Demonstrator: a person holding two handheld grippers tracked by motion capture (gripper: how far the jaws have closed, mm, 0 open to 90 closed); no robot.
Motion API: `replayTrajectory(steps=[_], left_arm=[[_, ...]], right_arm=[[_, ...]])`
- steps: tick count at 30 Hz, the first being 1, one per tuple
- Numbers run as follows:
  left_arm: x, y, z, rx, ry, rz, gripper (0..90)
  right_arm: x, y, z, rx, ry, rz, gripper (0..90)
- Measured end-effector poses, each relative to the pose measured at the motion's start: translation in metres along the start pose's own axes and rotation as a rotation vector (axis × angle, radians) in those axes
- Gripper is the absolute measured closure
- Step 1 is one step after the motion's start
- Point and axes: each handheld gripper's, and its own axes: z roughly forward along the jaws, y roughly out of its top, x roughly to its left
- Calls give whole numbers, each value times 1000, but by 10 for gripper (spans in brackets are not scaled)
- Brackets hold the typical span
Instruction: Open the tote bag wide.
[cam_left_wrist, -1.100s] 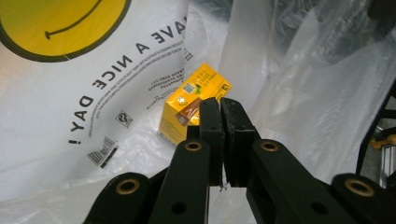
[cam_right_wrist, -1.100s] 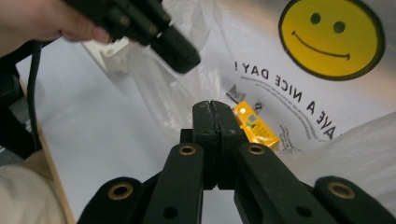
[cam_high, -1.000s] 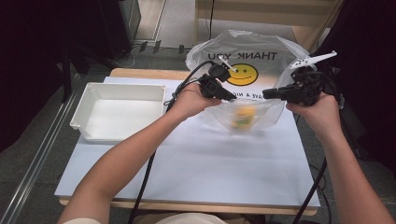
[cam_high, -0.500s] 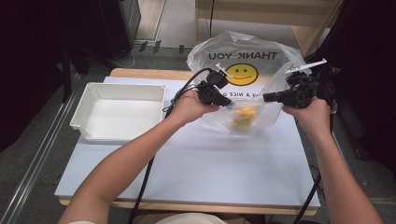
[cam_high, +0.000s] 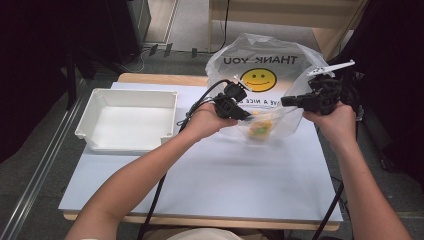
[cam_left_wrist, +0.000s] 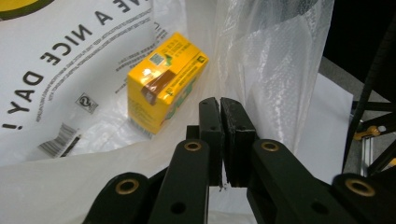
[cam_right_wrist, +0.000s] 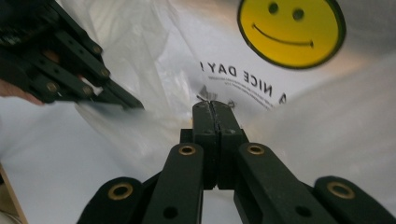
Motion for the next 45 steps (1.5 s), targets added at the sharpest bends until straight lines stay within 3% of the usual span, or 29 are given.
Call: replayTrajectory(steps=[7,12,19,23,29,37,45], left_arm=[[-5,2,1,0,-7,6,887],[-7,3,0,-1,-14,18,887],[-8,3,-2,1,-17,19,887],[-8,2,-3,0,-12,15,887],[-5,1,-5,0,-9,12,887],[-4,2,-4,-3,9,6,887],[14,6,-17,-40,68,-19,883]], right_arm=[[16,35,11,-8,14,-43,900],[16,58,27,-8,23,-42,900],[9,73,60,76,42,-13,900],[-3,69,77,163,21,28,900],[-13,53,83,223,-18,56,900],[-22,23,76,255,-41,67,900],[-25,-5,61,249,-47,83,900]])
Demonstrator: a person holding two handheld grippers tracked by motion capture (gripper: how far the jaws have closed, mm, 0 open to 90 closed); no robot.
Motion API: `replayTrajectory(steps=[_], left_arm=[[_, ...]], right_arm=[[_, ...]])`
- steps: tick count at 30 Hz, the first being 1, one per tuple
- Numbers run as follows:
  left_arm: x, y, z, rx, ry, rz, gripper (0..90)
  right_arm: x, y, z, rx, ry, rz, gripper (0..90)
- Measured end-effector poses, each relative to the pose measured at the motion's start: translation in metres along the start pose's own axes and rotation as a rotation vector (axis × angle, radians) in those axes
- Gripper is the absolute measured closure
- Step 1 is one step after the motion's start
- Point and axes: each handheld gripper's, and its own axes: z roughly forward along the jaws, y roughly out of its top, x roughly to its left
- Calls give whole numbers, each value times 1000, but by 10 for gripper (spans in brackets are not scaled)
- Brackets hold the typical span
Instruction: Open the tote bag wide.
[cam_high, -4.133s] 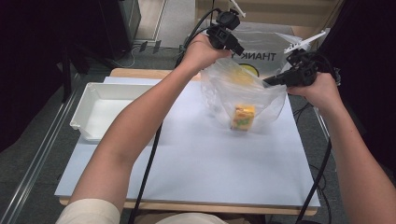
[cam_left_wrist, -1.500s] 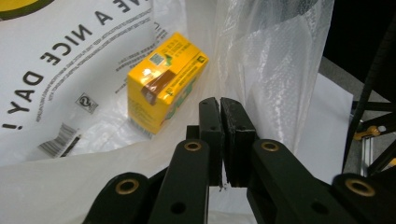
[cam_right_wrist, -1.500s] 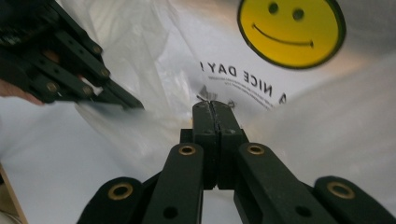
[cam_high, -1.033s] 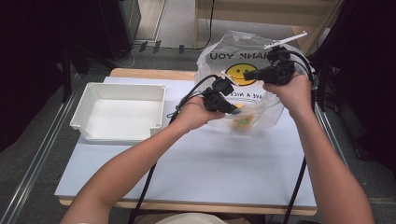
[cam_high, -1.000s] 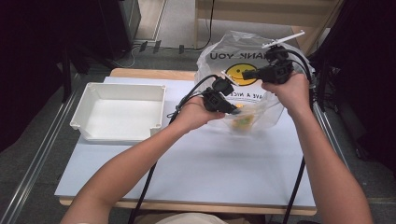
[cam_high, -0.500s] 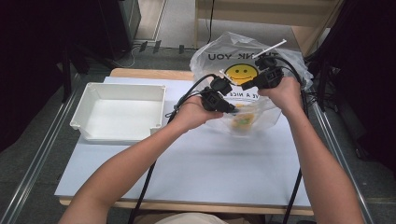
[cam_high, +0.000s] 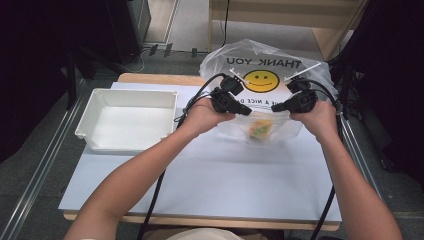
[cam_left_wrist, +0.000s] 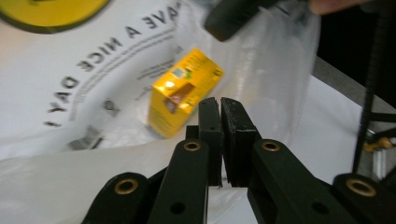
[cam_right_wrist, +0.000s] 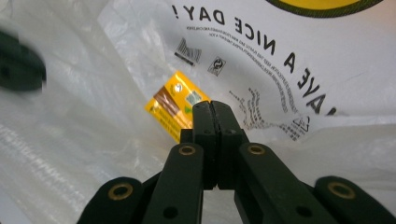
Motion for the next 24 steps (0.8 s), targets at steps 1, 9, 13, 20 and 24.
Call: replayTrajectory(steps=[1,9,13,20,24], left_arm=[[4,1,-1,-4,17,-2,883],[27,-4,7,-9,37,-54,882],[32,-10,15,-4,30,-65,882],[40,-21,28,7,10,-95,900],[43,-27,32,0,-10,-99,900]], right_arm=[[0,-2,-1,-5,0,0,900],[-8,-30,-4,-36,18,15,895],[-10,-39,-4,-54,21,22,900],[-16,-53,-2,-108,26,51,900],[-20,-60,1,-114,32,66,900]])
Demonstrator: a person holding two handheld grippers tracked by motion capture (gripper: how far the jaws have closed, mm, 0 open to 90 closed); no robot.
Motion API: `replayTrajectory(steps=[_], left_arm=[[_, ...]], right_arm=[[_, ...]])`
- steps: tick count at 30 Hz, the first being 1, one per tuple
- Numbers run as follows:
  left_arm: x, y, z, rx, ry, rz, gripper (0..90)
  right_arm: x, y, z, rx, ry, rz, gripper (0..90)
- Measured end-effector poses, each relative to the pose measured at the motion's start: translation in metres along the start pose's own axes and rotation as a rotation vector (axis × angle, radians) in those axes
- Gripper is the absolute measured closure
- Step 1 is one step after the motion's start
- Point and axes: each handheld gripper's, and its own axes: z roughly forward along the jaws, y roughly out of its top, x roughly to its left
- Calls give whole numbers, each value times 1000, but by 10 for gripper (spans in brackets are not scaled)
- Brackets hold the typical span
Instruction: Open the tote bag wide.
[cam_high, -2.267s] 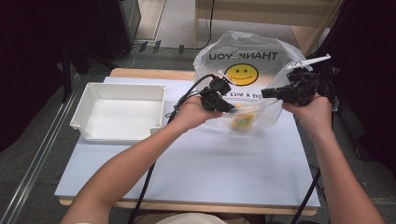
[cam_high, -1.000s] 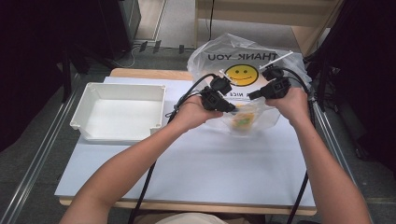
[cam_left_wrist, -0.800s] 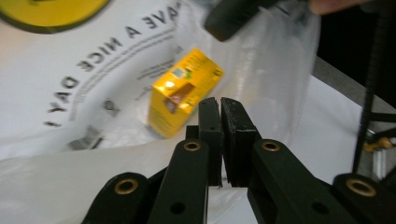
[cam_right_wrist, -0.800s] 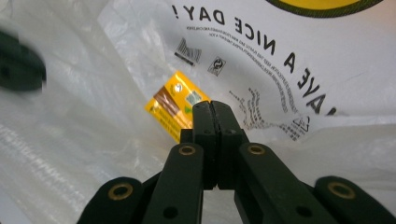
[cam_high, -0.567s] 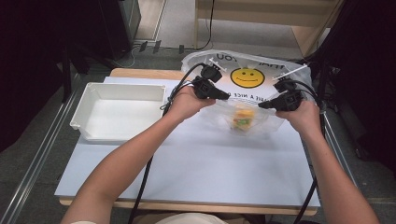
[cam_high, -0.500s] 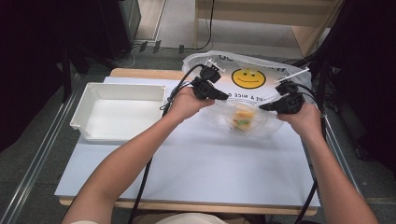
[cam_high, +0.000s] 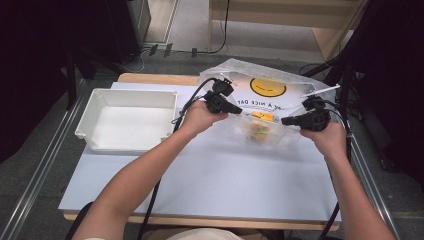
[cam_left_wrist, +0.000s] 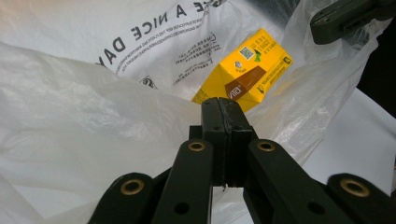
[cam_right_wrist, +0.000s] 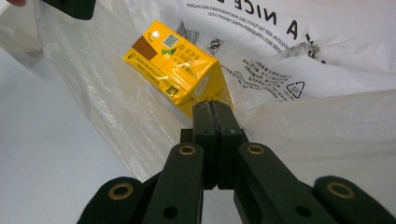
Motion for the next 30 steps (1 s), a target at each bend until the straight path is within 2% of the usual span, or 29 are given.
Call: replayTrajectory(steps=[12,21,23,24,27,28,30], left_arm=[[9,-22,9,-44,-20,-10,900],[15,-35,24,-48,-28,-39,900],[16,-37,27,-47,-21,-36,900],[19,-37,28,-46,-29,-8,900],[19,-39,33,-49,-31,-31,900],[21,-40,35,-48,-29,-20,900],[23,-42,38,-42,-16,-23,900]], right_arm=[[-11,-17,8,-54,8,41,900],[-24,-29,22,-47,0,96,900],[-26,-32,25,-50,-1,102,900],[-27,-34,27,-46,-2,110,900],[-30,-37,32,-50,-2,120,900],[-31,-38,33,-53,4,133,900],[-33,-40,36,-57,6,131,900]])
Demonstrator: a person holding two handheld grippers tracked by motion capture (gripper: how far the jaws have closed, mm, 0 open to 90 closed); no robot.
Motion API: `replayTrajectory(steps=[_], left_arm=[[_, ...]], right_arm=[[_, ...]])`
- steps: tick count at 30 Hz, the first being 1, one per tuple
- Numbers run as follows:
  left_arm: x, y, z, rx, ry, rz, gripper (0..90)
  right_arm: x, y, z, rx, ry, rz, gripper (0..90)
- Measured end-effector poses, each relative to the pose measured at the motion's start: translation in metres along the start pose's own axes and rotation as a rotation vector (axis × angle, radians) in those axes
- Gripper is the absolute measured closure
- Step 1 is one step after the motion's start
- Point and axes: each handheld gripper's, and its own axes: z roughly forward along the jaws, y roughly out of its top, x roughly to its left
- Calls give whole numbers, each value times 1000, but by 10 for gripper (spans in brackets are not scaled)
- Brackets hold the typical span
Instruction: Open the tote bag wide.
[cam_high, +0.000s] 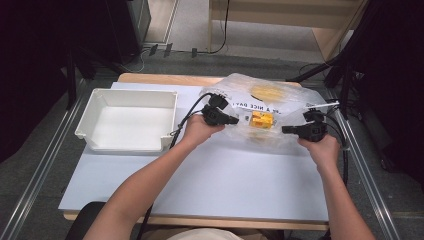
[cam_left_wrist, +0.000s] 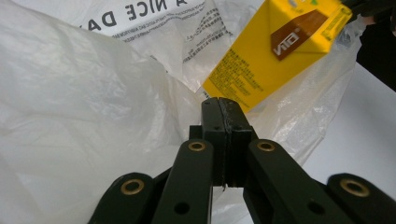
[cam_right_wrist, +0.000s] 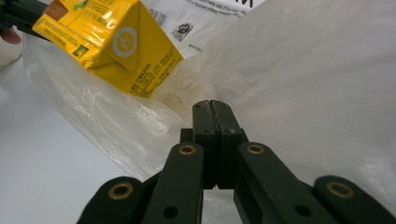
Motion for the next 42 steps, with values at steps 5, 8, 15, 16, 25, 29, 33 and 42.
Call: replayTrajectory(steps=[5,8,15,16,25,29,33,42], left_arm=[[6,-7,13,11,15,-5,900],[9,-9,18,12,15,-13,900],[15,-12,22,18,45,-13,900],[16,-13,23,17,48,-12,900],[25,-20,27,30,76,-24,900],[30,-24,26,23,71,-42,900],[32,-25,26,21,69,-53,900],[14,-16,4,5,60,-6,900]], right_arm=[[-3,-4,10,-16,-8,-6,900],[-7,-8,15,-25,-27,1,900],[-20,-19,21,-36,-62,20,900],[-21,-21,22,-35,-68,27,900],[-30,-30,27,-9,-93,51,900],[-36,-35,26,-20,-90,65,900],[-35,-36,23,-15,-103,66,900],[-10,-29,9,-53,-74,5,900]])
